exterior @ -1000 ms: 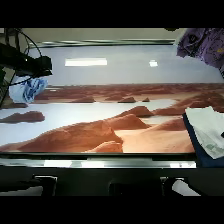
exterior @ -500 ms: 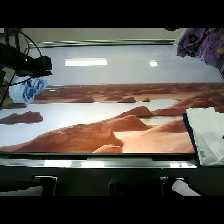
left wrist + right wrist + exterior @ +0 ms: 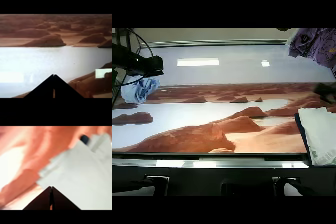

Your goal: Fold the clothes and pants, and hang the long-sleeved shirts on hangers.

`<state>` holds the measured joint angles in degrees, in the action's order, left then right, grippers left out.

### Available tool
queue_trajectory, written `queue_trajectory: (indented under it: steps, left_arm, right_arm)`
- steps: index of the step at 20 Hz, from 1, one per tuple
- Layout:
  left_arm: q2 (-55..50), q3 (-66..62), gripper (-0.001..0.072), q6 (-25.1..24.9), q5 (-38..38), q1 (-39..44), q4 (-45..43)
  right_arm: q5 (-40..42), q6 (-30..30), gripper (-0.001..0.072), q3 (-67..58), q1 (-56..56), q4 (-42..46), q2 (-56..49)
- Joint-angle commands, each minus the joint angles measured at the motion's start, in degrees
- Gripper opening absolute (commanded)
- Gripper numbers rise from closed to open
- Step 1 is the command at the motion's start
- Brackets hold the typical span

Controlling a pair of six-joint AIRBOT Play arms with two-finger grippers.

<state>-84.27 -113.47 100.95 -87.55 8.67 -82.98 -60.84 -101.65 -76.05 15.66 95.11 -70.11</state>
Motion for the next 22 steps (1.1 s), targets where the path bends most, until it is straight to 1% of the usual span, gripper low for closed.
queue_trajectory:
  steps: [1,3,5,8,11,22]
  left_arm:
    - [2.0,0.9,0.0016,-5.6,0.3,0.1,0.0]
    - [5.9,5.8,0.0016,-7.7,2.6,0.1,0.0]
    - [10.8,13.0,0.0016,-7.8,6.5,0.1,0.0]
    - [16.6,20.4,0.0017,-8.0,11.1,0.3,-0.1]
    - [17.3,20.8,0.0017,-8.0,10.0,0.3,-0.7]
    - [16.5,20.8,0.0017,-8.0,11.1,0.3,-0.6]
  right_arm:
    - [8.8,9.7,0.0033,-2.0,-18.9,-5.5,0.2]
    - [8.3,10.3,0.0033,-1.9,-27.3,-5.6,0.2]
    - [7.8,10.3,0.0033,-1.9,-33.5,-5.8,0.2]
    - [7.8,10.4,0.0033,-2.0,-38.4,-6.1,0.2]
    - [8.0,10.4,0.0033,-2.0,-39.1,-5.9,0.2]
    - [7.8,10.4,0.0033,-2.0,-39.0,-5.7,0.2]
